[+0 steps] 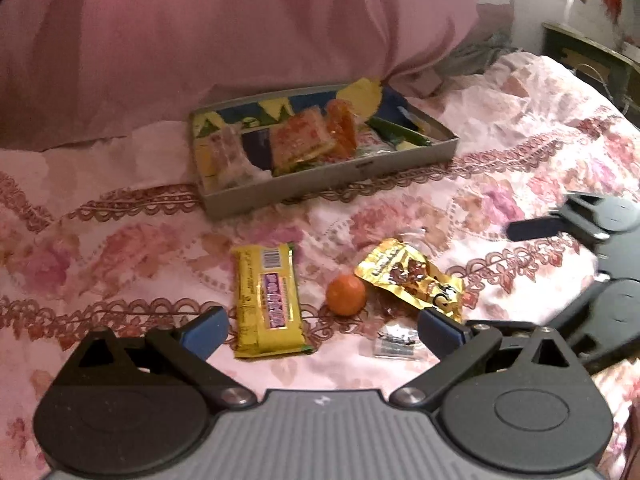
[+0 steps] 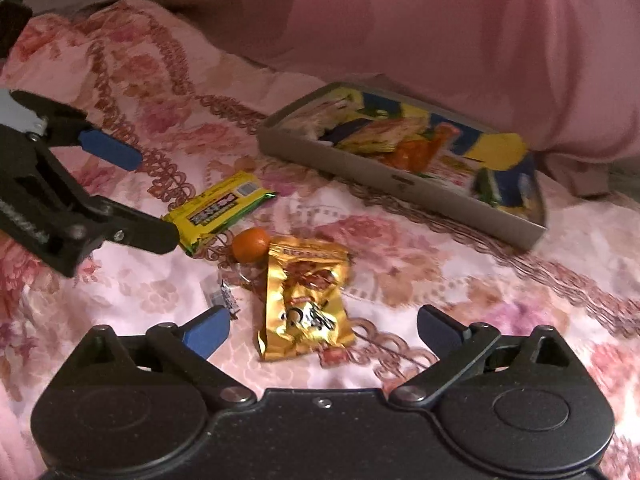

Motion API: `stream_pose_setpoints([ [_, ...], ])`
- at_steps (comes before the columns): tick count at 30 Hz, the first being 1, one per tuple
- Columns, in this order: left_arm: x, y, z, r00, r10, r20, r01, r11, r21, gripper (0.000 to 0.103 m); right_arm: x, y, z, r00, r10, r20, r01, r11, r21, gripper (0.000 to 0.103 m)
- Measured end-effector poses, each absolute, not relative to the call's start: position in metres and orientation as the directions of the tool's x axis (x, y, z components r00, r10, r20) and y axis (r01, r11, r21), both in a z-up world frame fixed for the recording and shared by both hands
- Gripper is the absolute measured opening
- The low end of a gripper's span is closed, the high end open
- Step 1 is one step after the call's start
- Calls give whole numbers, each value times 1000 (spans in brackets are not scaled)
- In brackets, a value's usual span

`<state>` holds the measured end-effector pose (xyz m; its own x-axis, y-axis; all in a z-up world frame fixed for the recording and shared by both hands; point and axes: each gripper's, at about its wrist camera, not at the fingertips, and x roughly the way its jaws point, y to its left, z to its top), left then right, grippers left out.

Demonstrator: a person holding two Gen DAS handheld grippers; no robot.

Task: Organize snacks
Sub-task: 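Reach the left tool to the dark brown packet while the right tool reaches the gold bag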

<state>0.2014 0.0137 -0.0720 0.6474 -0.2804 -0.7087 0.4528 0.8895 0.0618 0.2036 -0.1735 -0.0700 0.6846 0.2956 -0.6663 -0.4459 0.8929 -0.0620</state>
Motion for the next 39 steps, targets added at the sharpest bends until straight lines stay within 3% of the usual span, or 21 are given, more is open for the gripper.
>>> stream_pose_setpoints([
  [8,199,3,-85,614,-310,-726,532,842,91,103,227,-169,-87,642,333,-691,-460,888,1,86],
  [14,204,-8,-95,591,-329,-737,566,819,89,102,235,-175,-96,618,296,-728,-414,910,18,62],
  [24,226,-25,-119,486,-386,-784,618,786,-4,94,252,-208,-89,604,205,-770,-282,959,34,61],
  [30,240,-35,-135,465,-339,-818,581,814,-7,75,260,-225,-87,601,183,-778,-215,975,64,61],
  [39,252,-51,-139,508,-354,-785,562,827,-9,68,262,-231,-88,598,188,-779,-193,977,87,61],
])
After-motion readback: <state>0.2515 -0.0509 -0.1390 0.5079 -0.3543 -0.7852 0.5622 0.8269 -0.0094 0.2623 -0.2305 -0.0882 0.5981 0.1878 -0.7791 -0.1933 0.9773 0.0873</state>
